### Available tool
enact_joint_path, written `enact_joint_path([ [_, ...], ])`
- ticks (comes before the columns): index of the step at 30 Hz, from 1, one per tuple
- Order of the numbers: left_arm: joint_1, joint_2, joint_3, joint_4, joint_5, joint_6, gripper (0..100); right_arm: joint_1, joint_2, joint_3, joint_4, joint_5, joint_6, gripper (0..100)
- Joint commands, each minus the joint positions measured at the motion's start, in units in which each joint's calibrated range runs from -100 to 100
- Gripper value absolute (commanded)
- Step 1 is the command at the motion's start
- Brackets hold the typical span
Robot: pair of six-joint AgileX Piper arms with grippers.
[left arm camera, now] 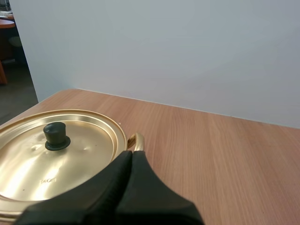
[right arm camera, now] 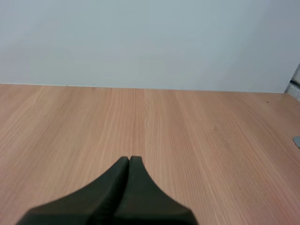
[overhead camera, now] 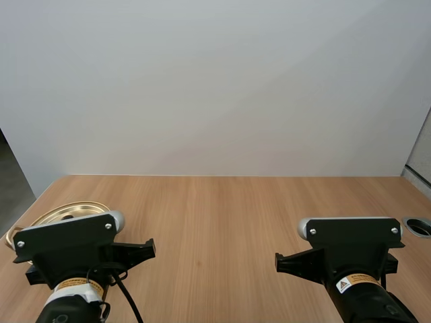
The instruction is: Open the pot, put the car inside, and close it
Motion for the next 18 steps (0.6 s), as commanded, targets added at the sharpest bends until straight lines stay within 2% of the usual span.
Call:
enact_joint_path([
  [1, 0.01, 0.0, 0.0, -0.02, -0.06, 0.0, 0, 0.0, 0.0, 0.0, 0.02, 0.03, -0.01, 0],
  [18, 0.01, 0.0, 0.0, -0.02, -0.06, 0.0, 0, 0.0, 0.0, 0.0, -2.46, -0.01, -0.21, 0],
])
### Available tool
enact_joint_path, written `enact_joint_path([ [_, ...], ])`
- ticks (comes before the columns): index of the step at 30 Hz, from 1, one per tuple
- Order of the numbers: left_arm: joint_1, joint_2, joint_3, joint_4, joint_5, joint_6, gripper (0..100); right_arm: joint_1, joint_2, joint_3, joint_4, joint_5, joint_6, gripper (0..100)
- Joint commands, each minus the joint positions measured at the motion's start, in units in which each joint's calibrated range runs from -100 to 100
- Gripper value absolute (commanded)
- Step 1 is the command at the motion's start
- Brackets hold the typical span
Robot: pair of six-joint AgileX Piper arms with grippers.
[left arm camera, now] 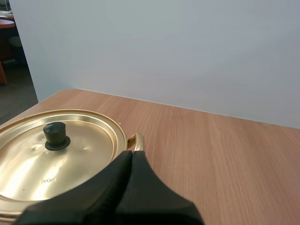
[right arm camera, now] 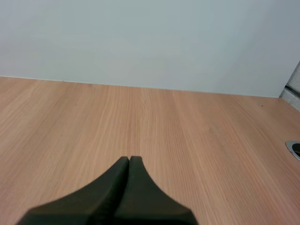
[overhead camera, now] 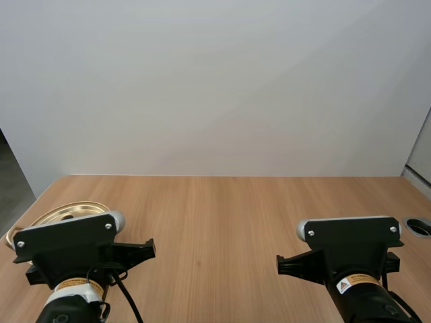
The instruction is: Open the pot, put the car inside, and close it
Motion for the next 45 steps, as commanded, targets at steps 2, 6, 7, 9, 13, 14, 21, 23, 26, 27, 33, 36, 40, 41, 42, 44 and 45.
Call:
enact_joint_path([
  [2, 0.01, 0.0, 0.0, -0.02, -0.06, 0.0, 0, 0.0, 0.0, 0.0, -0.05, -0.01, 0.02, 0],
  [6, 0.01, 0.0, 0.0, -0.02, -0.06, 0.0, 0, 0.0, 0.0, 0.0, -0.05, -0.01, 0.11, 0],
  [7, 0.01, 0.0, 0.0, -0.02, -0.06, 0.0, 0, 0.0, 0.0, 0.0, -0.05, -0.01, 0.21, 0],
  [9, 0.01, 0.0, 0.0, -0.02, -0.06, 0.0, 0, 0.0, 0.0, 0.0, -0.05, -0.01, 0.43, 0],
  [13, 0.01, 0.0, 0.0, -0.02, -0.06, 0.0, 0, 0.0, 0.0, 0.0, -0.05, -0.01, 0.81, 0],
  [14, 0.01, 0.0, 0.0, -0.02, -0.06, 0.0, 0, 0.0, 0.0, 0.0, -0.73, -0.01, 1.64, 0],
  [21, 0.01, 0.0, 0.0, -0.02, -0.06, 0.0, 0, 0.0, 0.0, 0.0, -6.67, -0.26, 8.19, 0],
  [23, 0.01, 0.0, 0.0, -0.02, -0.06, 0.0, 0, 0.0, 0.0, 0.0, -6.78, -0.26, 8.17, 0],
  [26, 0.01, 0.0, 0.0, -0.02, -0.06, 0.0, 0, 0.0, 0.0, 0.0, -6.78, -0.26, 8.17, 0],
  [27, 0.01, 0.0, 0.0, -0.02, -0.06, 0.0, 0, 0.0, 0.0, 0.0, -6.59, -0.26, 8.17, 0],
  [33, 0.01, 0.0, 0.0, -0.02, -0.06, 0.0, 0, 0.0, 0.0, 0.0, -6.61, -0.41, 8.17, 0],
  [36, 0.01, 0.0, 0.0, -0.02, -0.06, 0.0, 0, 0.42, 0.0, 0.0, -6.61, -0.4, 8.17, 0],
  [40, 0.01, 0.0, 0.0, -0.02, -0.06, 0.0, 0, 3.02, 0.0, 0.0, -6.61, -0.4, 8.17, 0],
  [41, 0.01, 0.0, 0.0, -0.02, -0.06, 0.0, 0, 4.58, 0.0, 0.0, -6.61, -0.4, 8.17, 0],
  [42, 0.01, 0.0, 0.0, -0.02, -0.06, 0.0, 0, 5.27, 0.0, 0.0, -6.72, -0.4, 8.17, 0],
  [44, 0.01, 0.0, 0.0, -0.02, -0.06, 0.0, 0, 6.34, 0.0, 0.0, -6.83, -0.4, 8.17, 0],
  [45, 0.01, 0.0, 0.0, -0.02, -0.06, 0.0, 0, 6.33, 0.0, 0.0, -6.95, -0.24, 8.17, 0],
])
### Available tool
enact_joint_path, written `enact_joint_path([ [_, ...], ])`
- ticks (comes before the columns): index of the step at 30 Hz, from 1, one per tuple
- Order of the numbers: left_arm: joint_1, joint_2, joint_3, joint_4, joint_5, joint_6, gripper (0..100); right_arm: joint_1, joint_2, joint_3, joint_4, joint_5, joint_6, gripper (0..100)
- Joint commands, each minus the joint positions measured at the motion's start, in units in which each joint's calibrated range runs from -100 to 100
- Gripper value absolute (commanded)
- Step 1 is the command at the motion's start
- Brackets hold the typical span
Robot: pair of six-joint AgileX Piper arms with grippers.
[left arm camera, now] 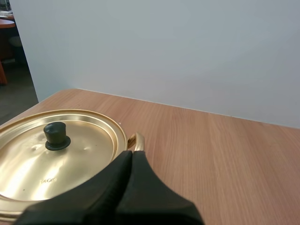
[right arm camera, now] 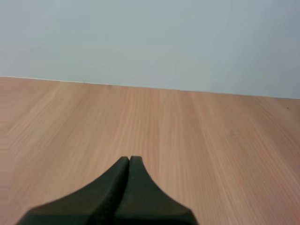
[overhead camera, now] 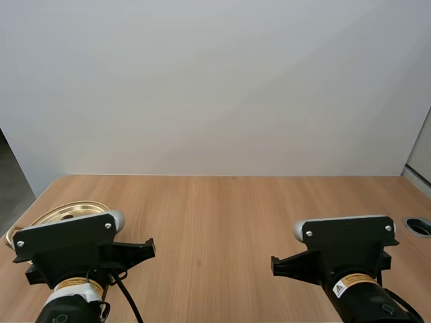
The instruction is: Open the pot, put the car inside, and close it
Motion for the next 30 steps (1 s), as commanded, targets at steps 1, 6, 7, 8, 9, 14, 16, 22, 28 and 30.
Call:
enact_joint_path([
  [1, 0.01, 0.0, 0.0, -0.02, -0.06, 0.0, 0, 0.75, 0.0, 0.0, -0.26, 0.08, -0.01, 0],
  [6, 0.01, 0.0, 0.0, -0.02, -0.06, 0.0, 0, 0.49, 0.0, 0.0, -1.17, 0.23, -0.01, 0],
  [7, 0.01, 0.0, 0.0, -0.02, -0.06, 0.0, 0, 0.49, 0.0, 0.0, -1.17, 0.23, -0.01, 0],
  [8, 0.01, 0.0, 0.0, -0.02, -0.06, 0.0, 0, 0.49, 0.0, 0.0, -1.17, 0.23, -0.01, 0],
  [9, 0.01, 0.0, 0.0, -0.02, -0.06, 0.0, 0, 0.49, 0.0, 0.0, -1.17, 0.23, -0.01, 0],
  [14, 0.01, 0.0, 0.0, -0.02, -0.06, 0.0, 0, 0.49, 0.0, 0.0, -1.17, 0.23, -0.01, 0],
  [16, 0.01, 0.0, 0.0, -0.02, -0.06, 0.0, 0, 0.49, 0.0, 0.0, -1.17, 0.23, -0.01, 0],
  [22, 0.01, 0.0, 0.0, -0.02, -0.06, 0.0, 0, 0.49, 0.0, 0.0, -1.17, 0.23, -0.01, 0],
  [28, 0.01, 0.0, 0.0, -0.02, -0.06, 0.0, 0, 0.49, 0.0, 0.0, -1.17, 0.23, -0.01, 0],
  [30, 0.01, 0.0, 0.0, -0.02, -0.06, 0.0, 0, 0.49, 0.0, 0.0, -1.17, 0.23, -0.01, 0],
])
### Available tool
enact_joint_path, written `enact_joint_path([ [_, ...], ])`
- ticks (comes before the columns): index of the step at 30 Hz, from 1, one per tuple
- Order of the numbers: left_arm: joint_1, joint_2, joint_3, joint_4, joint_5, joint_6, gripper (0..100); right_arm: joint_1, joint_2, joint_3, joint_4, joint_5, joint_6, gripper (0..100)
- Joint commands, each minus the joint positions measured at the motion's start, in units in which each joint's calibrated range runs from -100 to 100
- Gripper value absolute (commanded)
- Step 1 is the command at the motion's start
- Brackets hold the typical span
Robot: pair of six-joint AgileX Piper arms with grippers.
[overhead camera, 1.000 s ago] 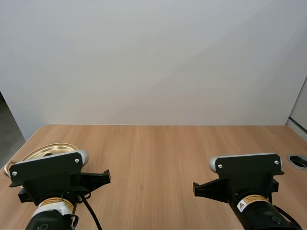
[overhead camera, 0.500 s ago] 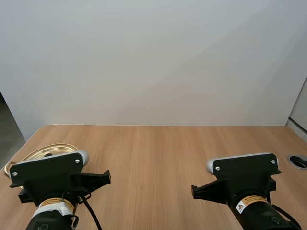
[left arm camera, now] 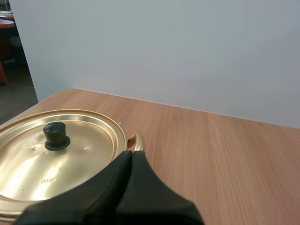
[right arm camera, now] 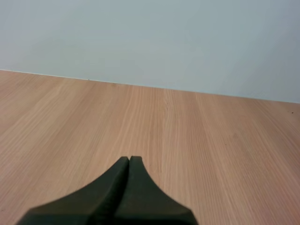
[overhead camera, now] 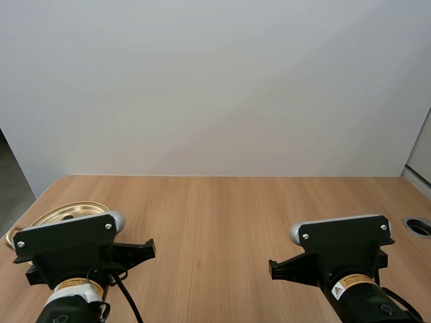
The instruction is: Open the pot, put the car inside, and close it
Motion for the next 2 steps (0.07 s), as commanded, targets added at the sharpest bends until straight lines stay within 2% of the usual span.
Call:
enact_joint_path([
  [1, 0.01, 0.0, 0.0, -0.02, -0.06, 0.0, 0, -0.01, 0.0, 0.0, 0.0, 0.07, -0.01, 0],
  [2, 0.01, 0.0, 0.0, -0.02, -0.06, 0.0, 0, -0.01, 0.0, 0.0, 0.0, 0.07, -0.01, 0],
])
